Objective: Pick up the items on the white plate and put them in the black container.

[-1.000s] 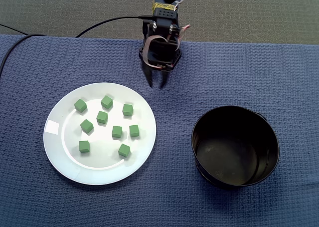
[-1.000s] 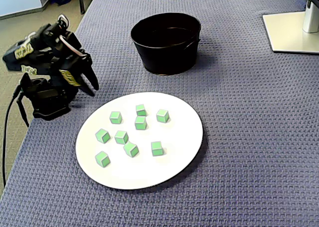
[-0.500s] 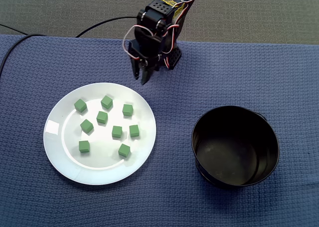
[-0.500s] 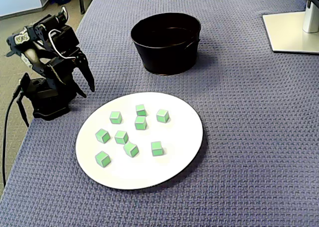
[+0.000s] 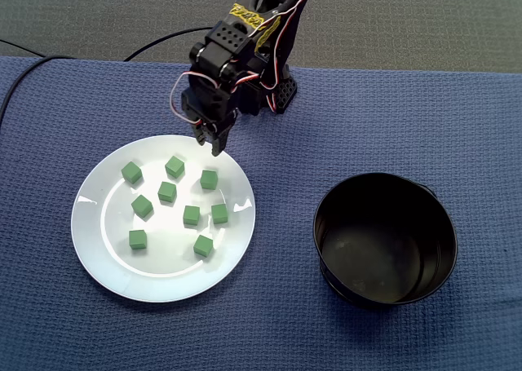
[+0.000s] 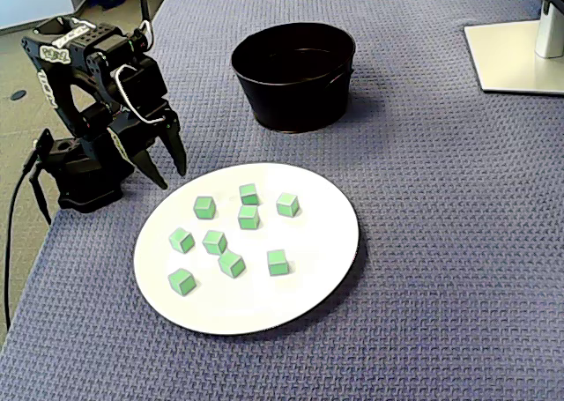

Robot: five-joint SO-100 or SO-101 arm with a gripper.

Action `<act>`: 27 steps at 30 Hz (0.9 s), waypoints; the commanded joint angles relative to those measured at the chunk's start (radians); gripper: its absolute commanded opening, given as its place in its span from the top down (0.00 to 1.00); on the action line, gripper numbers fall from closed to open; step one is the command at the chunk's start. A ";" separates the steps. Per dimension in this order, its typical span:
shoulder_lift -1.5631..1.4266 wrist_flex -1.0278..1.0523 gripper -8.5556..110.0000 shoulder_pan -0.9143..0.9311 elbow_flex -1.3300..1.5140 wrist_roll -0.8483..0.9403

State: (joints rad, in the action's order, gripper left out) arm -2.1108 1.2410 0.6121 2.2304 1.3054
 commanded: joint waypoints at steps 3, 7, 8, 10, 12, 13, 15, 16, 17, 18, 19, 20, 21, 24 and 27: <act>0.110 -0.005 0.81 0.023 -0.110 0.126; 0.156 -0.002 0.79 0.017 -0.112 0.258; 0.172 -0.005 0.79 0.015 -0.117 0.299; 0.199 -0.009 0.78 0.012 -0.140 0.379; 0.233 -0.011 0.78 0.006 -0.179 0.428; 0.250 -0.008 0.78 0.006 -0.199 0.456; 0.284 -0.026 0.78 -0.002 -0.230 0.479; 0.299 -0.034 0.78 -0.006 -0.242 0.486; 0.318 -0.040 0.77 -0.014 -0.253 0.494; 0.334 -0.046 0.77 -0.023 -0.259 0.499; 0.347 -0.046 0.77 -0.031 -0.264 0.503; 0.360 -0.044 0.77 -0.040 -0.268 0.503; 0.373 -0.043 0.77 -0.048 -0.268 0.505; 0.413 -0.051 0.76 -0.064 -0.267 0.505; 0.451 -0.080 0.76 -0.074 -0.261 0.503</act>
State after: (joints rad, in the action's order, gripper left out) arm -1.6766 1.1873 0.5599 2.0172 1.8009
